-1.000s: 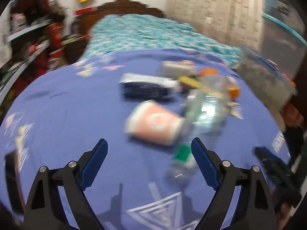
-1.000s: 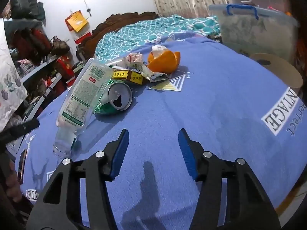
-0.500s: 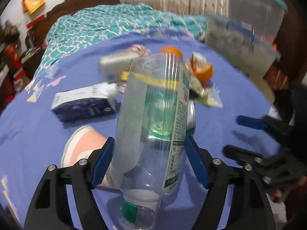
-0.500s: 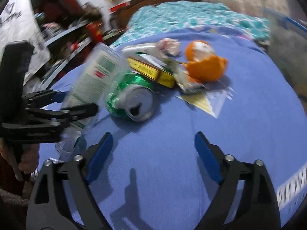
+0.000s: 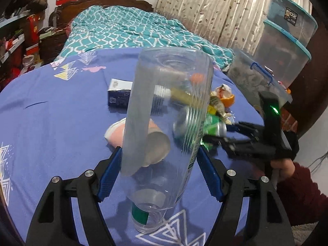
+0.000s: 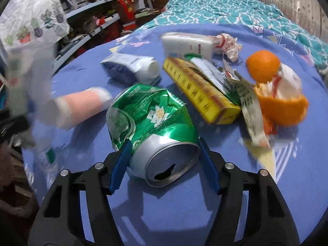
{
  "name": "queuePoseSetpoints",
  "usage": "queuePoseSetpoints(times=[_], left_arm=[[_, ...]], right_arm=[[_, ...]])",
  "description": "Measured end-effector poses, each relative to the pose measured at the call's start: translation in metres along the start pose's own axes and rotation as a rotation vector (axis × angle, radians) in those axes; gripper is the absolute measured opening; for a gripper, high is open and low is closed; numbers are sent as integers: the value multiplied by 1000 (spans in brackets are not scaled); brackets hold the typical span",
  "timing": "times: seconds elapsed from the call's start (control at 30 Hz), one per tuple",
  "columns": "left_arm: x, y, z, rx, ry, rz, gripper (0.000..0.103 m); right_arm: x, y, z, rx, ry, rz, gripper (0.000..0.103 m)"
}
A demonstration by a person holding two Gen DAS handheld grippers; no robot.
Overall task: Collect trash
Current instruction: 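Carry the bottle and can to the beige bin and release both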
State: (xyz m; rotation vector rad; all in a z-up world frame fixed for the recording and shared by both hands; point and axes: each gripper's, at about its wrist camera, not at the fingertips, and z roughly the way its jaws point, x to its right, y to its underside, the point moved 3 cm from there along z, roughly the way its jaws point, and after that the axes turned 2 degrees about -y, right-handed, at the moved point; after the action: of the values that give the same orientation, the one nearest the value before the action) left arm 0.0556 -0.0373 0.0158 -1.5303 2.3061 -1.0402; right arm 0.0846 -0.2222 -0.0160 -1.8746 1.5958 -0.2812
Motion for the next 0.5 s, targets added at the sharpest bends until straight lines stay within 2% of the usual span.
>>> queuePoseSetpoints(times=[0.1, 0.2, 0.3, 0.43, 0.5], left_arm=[[14, -4, 5, -6, 37, 30, 69], [42, -5, 13, -21, 101, 77, 69], [77, -10, 31, -60, 161, 138, 69], [143, -17, 67, -106, 181, 259, 69], [185, -22, 94, -159, 219, 311, 69]], right_arm=[[-3, 34, -27, 33, -3, 26, 64], [12, 68, -60, 74, -20, 145, 64], [42, 96, -93, 150, -20, 297, 64], [102, 126, -128, 255, 65, 480, 64], [129, 137, -141, 293, 93, 553, 64]])
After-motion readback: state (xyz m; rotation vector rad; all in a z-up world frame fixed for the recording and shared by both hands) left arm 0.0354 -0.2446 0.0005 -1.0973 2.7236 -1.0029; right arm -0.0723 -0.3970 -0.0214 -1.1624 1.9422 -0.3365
